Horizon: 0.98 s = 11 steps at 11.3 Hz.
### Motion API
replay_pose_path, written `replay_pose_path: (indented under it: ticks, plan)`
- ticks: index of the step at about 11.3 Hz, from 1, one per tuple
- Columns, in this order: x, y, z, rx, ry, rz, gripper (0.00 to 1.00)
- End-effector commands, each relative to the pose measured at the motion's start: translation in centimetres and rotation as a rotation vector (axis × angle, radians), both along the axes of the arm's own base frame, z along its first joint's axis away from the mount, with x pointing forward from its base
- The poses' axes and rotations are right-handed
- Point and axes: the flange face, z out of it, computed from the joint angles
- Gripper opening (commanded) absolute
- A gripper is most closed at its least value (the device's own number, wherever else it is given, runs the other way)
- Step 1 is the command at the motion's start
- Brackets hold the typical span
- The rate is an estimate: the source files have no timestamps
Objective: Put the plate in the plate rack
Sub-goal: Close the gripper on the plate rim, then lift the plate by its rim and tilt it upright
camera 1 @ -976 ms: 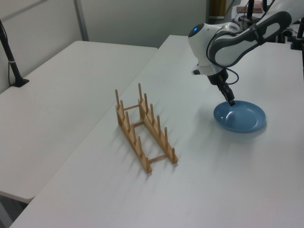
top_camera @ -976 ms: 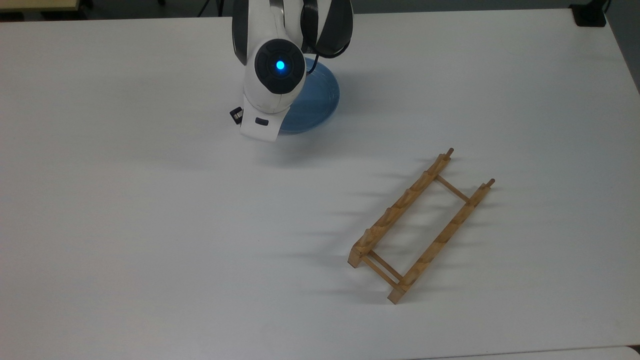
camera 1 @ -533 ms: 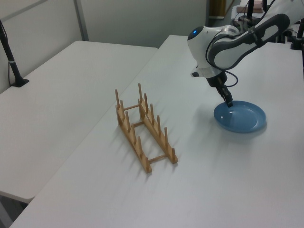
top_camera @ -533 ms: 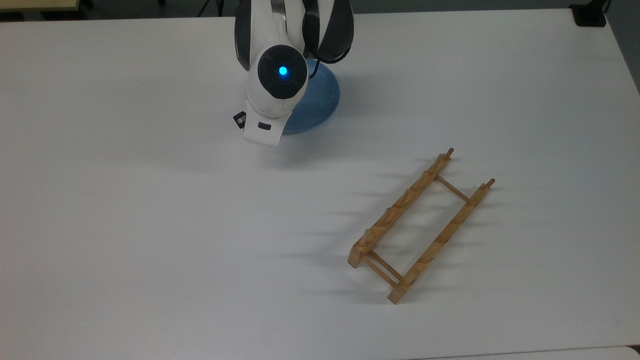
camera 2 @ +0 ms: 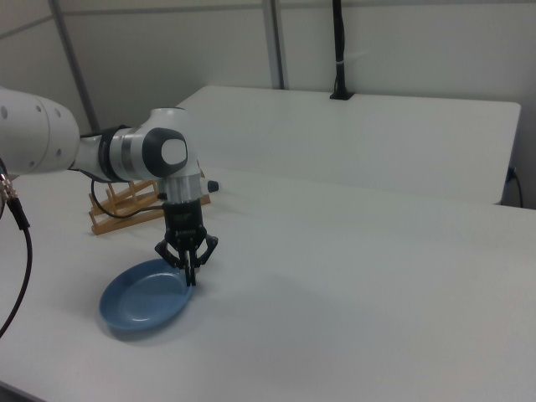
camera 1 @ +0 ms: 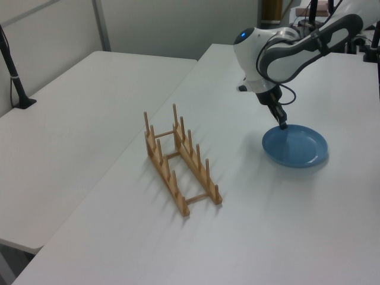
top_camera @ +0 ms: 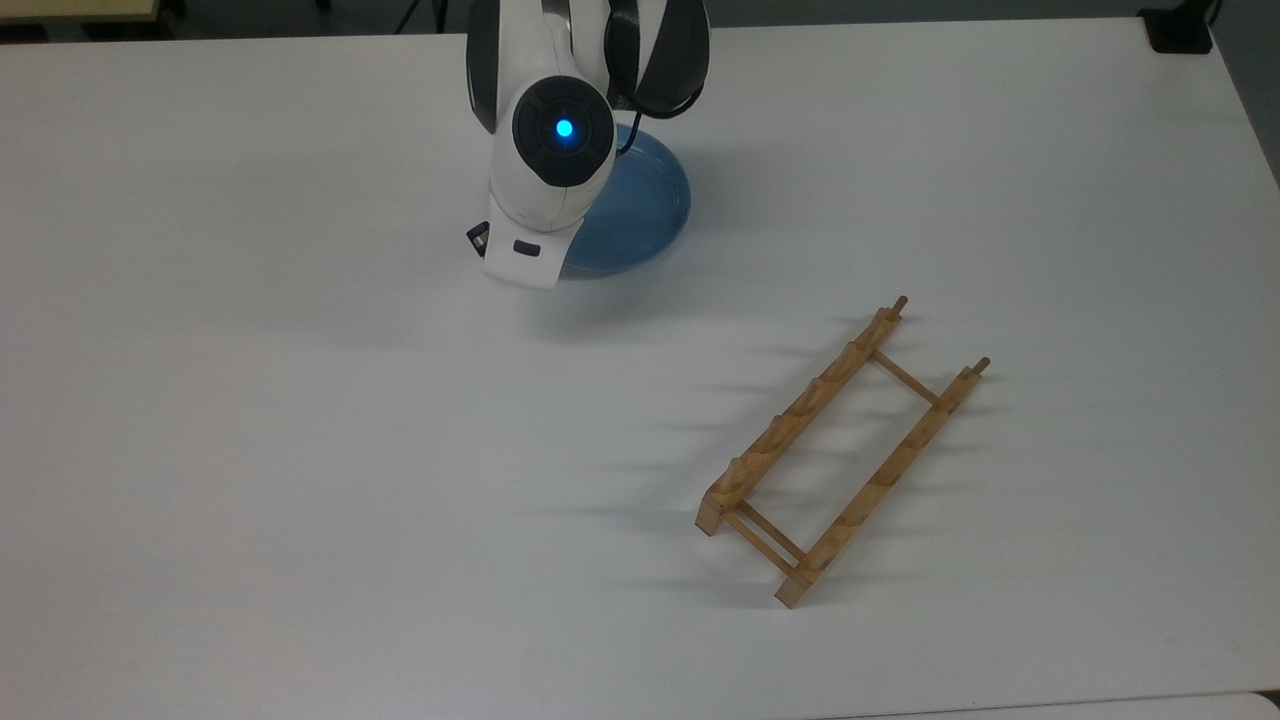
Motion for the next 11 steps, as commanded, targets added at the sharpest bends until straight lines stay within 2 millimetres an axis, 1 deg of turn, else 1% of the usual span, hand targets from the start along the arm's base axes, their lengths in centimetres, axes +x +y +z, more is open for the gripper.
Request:
replay_pose_path:
  ticks: [1,2,3,4,5,6,7,9,11]
  plan:
    - [0.8,0.2,4.3,-0.008,-0.075,-0.021,0.00]
    - [1.2,0.2,6.1,-0.008,-0.083,-0.031,0.00]
    - [2.4,0.8,10.3,-0.011,-0.123,-0.053,0.00]
    - [2.9,1.1,12.3,-0.009,-0.153,-0.074,0.00]
    - [3.2,1.8,14.3,0.008,-0.193,-0.097,0.00]
    - [3.4,2.8,16.9,0.025,-0.250,-0.140,0.00]
    - [3.3,3.4,18.5,0.025,-0.292,-0.173,0.00]
    - [3.5,5.1,21.4,0.047,-0.369,-0.229,0.00]
    - [3.8,7.3,23.7,0.090,-0.443,-0.316,0.00]
